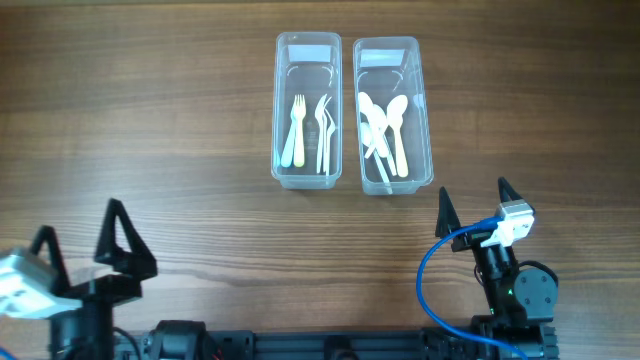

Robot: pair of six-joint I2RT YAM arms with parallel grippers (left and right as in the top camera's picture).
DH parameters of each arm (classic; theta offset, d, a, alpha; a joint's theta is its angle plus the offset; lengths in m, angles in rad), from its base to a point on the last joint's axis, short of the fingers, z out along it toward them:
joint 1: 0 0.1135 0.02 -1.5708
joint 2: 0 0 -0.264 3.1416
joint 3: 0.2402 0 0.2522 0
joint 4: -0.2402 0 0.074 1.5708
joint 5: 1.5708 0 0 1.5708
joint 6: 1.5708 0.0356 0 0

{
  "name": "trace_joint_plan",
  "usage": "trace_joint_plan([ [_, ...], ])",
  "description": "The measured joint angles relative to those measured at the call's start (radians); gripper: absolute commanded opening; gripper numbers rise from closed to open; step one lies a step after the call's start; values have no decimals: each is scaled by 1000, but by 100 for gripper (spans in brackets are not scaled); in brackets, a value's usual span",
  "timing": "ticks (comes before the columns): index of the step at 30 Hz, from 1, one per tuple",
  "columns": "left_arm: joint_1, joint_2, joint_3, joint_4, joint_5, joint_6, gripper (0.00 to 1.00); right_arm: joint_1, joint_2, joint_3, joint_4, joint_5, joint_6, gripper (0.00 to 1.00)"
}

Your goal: Pack container

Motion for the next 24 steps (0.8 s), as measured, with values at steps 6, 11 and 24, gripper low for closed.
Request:
trace_joint_plan([
  [6, 32, -174, -310, 144, 55, 0, 100, 0, 0, 0, 0, 0, 0, 100],
  [11, 51, -265, -501, 213, 113, 0, 100, 0, 0, 0, 0, 0, 0, 100],
  [24, 82, -315, -740, 343, 168, 0, 100, 0, 0, 0, 0, 0, 0, 100],
])
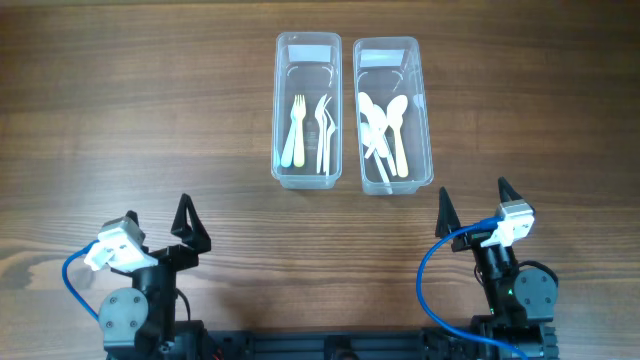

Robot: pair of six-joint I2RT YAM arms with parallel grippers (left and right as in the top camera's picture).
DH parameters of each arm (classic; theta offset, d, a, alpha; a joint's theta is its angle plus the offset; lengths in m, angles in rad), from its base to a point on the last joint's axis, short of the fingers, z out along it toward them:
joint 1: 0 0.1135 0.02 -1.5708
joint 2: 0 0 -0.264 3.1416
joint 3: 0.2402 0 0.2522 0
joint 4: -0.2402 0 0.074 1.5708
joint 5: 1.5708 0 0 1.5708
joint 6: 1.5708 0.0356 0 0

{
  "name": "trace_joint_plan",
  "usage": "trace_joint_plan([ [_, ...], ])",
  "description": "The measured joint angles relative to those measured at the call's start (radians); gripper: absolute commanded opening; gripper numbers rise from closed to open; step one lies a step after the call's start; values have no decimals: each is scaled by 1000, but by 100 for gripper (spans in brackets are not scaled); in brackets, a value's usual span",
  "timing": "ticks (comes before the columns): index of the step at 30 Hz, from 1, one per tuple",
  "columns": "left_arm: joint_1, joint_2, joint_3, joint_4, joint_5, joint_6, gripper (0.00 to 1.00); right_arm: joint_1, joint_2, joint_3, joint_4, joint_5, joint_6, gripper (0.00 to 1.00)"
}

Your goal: Pack container

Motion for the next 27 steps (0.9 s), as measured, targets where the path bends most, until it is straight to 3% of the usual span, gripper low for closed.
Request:
trace_joint_plan([
  [15, 3, -1, -225, 231, 15, 0, 100, 0, 0, 0, 0, 0, 0, 100],
  [27, 3, -1, -268, 263, 14, 47, 100, 0, 0, 0, 0, 0, 0, 100],
])
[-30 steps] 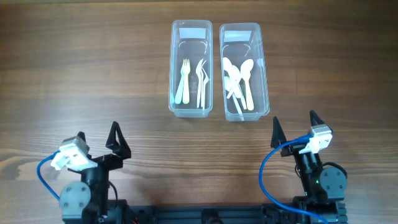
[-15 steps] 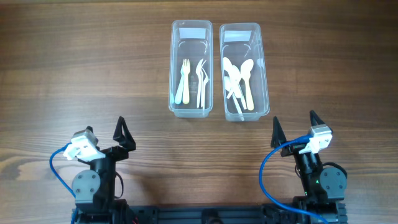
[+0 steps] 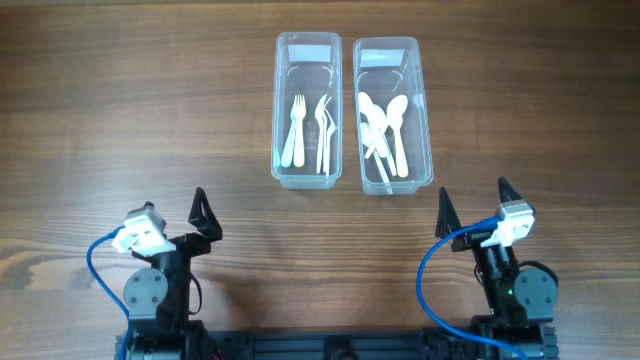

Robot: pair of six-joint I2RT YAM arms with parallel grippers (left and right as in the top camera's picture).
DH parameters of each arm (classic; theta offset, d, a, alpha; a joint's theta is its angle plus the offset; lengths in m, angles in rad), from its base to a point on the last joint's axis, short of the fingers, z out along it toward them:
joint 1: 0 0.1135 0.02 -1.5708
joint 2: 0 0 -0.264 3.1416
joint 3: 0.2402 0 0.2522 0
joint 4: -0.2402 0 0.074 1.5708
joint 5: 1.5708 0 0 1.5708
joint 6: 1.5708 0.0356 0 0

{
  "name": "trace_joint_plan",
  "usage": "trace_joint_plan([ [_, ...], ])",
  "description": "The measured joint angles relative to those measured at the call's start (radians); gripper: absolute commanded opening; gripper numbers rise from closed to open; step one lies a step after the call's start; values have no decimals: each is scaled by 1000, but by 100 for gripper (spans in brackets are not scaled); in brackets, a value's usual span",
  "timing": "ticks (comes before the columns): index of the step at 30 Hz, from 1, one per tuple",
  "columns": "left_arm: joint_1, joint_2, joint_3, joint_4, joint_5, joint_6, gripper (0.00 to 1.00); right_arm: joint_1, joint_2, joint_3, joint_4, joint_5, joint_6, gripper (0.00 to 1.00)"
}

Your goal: Pack container

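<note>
Two clear plastic containers stand side by side at the far middle of the table. The left container [image 3: 279, 110] holds forks [image 3: 296, 130], one of them yellowish. Several white and cream spoons [image 3: 385, 125] lie in the right container [image 3: 429, 110]. My left gripper [image 3: 172, 214] sits low at the near left, open and empty, with one dark finger [image 3: 203, 215] showing beside its white camera. My right gripper [image 3: 475, 205] is at the near right, open and empty, just short of the right container's near end.
The wooden table [image 3: 120, 100] stretches to both sides of the containers. Blue cables loop from each arm at the near edge. Both arm bases stand at the table's front.
My left arm has shifted a little to the right and slightly up in the view, its gripper still open. The right arm, containers and cutlery are unchanged.
At first my left gripper stood at the near left corner, wide open. It then stood further right, near its base. It now rests slightly further right again. The right arm and both containers stayed the same throughout.
</note>
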Motion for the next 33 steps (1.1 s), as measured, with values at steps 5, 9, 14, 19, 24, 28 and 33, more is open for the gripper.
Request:
trace_joint_plan([
  [5, 0, 0, 0, 7, 0, 107, 100, 0, 0, 0, 0, 0, 0, 100],
  [9, 0, 0, 0, 6, 0, 150, 100, 0, 0, 0, 0, 0, 0, 100],
  [14, 0, 0, 0, -1, 0, 171, 100, 0, 0, 0, 0, 0, 0, 100],
  [19, 0, 0, 0, -1, 0, 174, 100, 0, 0, 0, 0, 0, 0, 100],
  [24, 0, 0, 0, -1, 0, 174, 100, 0, 0, 0, 0, 0, 0, 100],
  [28, 0, 0, 0, -1, 0, 174, 100, 0, 0, 0, 0, 0, 0, 100],
  [33, 0, 0, 0, -1, 0, 174, 100, 0, 0, 0, 0, 0, 0, 100],
])
